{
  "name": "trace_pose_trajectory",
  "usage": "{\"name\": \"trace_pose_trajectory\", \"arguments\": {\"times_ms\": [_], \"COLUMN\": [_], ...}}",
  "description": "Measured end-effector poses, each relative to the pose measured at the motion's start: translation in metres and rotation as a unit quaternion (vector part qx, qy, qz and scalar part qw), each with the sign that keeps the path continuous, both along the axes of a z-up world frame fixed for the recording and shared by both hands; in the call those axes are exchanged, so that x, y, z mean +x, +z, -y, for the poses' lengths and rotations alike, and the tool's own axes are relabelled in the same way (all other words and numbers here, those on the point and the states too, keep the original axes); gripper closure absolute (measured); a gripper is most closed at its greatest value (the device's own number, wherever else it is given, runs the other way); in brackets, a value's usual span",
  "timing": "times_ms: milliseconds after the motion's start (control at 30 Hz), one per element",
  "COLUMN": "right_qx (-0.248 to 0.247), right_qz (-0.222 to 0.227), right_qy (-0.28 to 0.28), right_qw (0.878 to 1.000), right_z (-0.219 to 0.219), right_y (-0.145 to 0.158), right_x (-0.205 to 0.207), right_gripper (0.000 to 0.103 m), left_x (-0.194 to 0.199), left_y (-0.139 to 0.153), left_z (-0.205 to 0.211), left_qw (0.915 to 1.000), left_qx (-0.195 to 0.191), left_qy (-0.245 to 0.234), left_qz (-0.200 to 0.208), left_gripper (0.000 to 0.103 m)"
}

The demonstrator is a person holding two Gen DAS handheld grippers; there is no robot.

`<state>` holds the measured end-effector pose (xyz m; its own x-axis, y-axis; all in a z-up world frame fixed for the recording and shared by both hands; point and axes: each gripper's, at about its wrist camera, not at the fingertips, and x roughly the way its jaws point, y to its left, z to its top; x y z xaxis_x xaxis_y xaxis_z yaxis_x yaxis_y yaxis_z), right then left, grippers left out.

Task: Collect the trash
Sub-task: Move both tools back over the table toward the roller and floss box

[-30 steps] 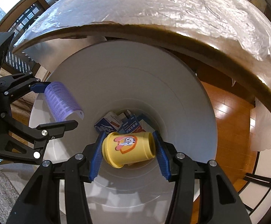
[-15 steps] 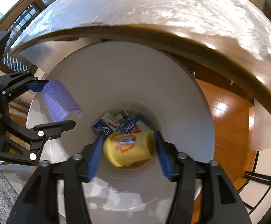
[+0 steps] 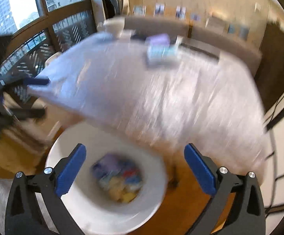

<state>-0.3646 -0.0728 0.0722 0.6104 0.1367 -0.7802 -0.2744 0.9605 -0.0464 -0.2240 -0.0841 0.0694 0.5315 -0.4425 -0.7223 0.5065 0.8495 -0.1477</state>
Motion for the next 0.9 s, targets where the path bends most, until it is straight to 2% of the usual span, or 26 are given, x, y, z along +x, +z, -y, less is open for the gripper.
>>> {"name": "trace_pose_trajectory", "arguments": {"times_ms": [100, 167, 233, 300, 400, 600, 767, 900], "right_qx": [-0.03, -0.053, -0.068, -0.06, -0.037, -0.033, -0.045, -0.047], "right_qz": [0.04, 0.062, 0.063, 0.054, 0.036, 0.014, 0.007, 0.003], "right_qy": [-0.011, -0.009, -0.002, 0.001, 0.009, 0.043, 0.064, 0.076], "right_qw": [0.999, 0.997, 0.996, 0.997, 0.999, 0.998, 0.997, 0.996], "right_z": [0.0, 0.001, 0.003, 0.003, 0.005, -0.003, -0.014, -0.019], "right_y": [0.006, 0.004, 0.0, -0.005, -0.011, -0.03, -0.043, -0.049], "right_x": [0.033, 0.059, 0.084, 0.112, 0.152, 0.206, 0.226, 0.235], "right_gripper": [0.004, 0.004, 0.004, 0.004, 0.004, 0.004, 0.004, 0.004], "left_x": [0.045, 0.079, 0.111, 0.146, 0.194, 0.246, 0.27, 0.277], "left_y": [0.018, 0.023, 0.021, 0.014, 0.004, -0.024, -0.043, -0.052], "left_z": [-0.005, -0.004, 0.002, 0.012, 0.024, 0.051, 0.06, 0.068], "left_qw": [0.9989, 0.9979, 0.9973, 0.9971, 0.9979, 0.9985, 0.9965, 0.9958], "left_qx": [-0.031, -0.035, -0.036, -0.018, -0.013, -0.001, -0.005, -0.008], "left_qy": [0.028, 0.051, 0.062, 0.074, 0.064, 0.033, 0.021, 0.007], "left_qz": [0.02, 0.017, 0.016, 0.007, -0.007, -0.044, -0.08, -0.091], "left_gripper": [0.002, 0.002, 0.002, 0.002, 0.002, 0.002, 0.002, 0.003]}}
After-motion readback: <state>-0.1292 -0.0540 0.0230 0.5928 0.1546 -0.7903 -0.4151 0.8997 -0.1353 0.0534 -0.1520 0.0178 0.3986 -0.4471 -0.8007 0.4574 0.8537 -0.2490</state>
